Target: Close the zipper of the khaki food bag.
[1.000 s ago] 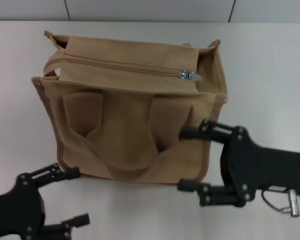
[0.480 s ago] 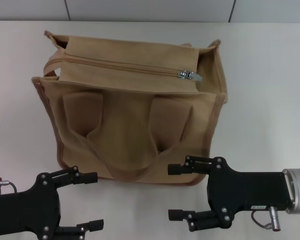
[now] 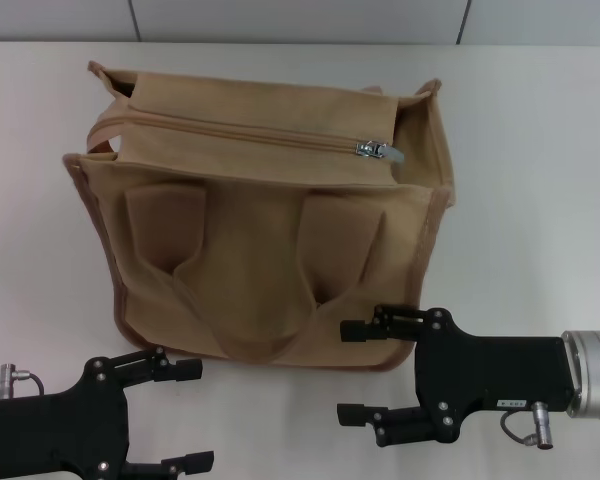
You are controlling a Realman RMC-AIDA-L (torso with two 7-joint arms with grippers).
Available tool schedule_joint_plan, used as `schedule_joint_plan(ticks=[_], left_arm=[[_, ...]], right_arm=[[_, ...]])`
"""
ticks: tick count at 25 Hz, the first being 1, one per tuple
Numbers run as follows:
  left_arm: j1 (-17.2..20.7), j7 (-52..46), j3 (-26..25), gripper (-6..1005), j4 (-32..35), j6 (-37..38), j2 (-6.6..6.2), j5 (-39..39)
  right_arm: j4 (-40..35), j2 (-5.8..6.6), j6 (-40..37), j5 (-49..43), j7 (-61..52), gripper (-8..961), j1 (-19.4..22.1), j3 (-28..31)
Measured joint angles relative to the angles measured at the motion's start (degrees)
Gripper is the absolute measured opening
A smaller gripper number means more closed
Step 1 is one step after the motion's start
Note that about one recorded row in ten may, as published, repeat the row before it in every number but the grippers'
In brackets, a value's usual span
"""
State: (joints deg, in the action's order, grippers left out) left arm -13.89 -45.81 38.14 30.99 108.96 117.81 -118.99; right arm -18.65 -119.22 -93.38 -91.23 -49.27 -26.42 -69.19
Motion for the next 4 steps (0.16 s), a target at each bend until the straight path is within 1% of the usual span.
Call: schedule_joint_plan(ticks=[4], left_arm=[[0.0, 0.0, 0.0, 832, 0.0, 0.0, 0.04, 0.0]], right_arm=[[-0.1, -0.02, 0.3, 0.0, 0.0, 799, 0.1, 0.0]])
